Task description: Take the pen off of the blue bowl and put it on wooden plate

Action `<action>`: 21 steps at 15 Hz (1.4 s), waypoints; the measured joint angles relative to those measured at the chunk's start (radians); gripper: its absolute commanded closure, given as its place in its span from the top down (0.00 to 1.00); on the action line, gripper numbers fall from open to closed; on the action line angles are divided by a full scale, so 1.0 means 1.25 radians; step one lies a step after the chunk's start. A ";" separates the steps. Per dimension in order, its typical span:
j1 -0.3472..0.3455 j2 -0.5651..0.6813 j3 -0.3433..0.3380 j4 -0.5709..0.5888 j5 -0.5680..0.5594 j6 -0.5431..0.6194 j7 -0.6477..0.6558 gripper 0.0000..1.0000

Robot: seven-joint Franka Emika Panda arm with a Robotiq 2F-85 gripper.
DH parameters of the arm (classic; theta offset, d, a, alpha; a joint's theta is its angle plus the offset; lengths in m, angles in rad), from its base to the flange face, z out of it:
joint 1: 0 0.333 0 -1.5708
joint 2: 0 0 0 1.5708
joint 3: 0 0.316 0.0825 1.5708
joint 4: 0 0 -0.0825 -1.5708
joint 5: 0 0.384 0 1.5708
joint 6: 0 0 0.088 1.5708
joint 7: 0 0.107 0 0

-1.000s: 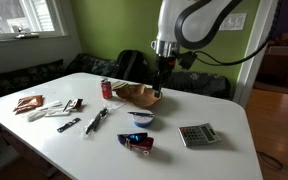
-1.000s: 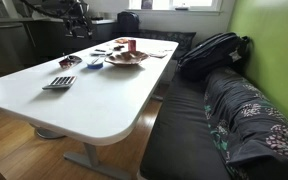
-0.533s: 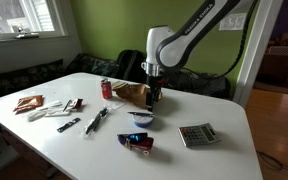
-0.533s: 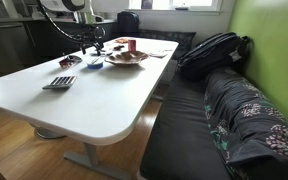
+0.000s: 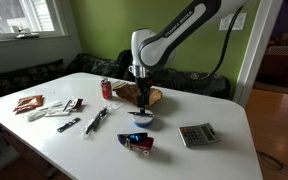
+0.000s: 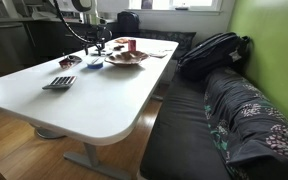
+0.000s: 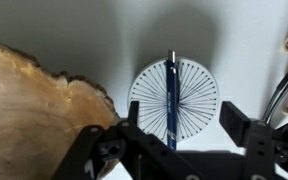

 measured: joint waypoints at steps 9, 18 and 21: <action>0.035 0.113 -0.014 0.137 -0.005 -0.017 -0.003 0.10; 0.049 0.107 -0.018 0.168 -0.005 -0.030 0.002 0.03; 0.055 0.047 -0.038 0.138 -0.014 -0.030 0.052 0.03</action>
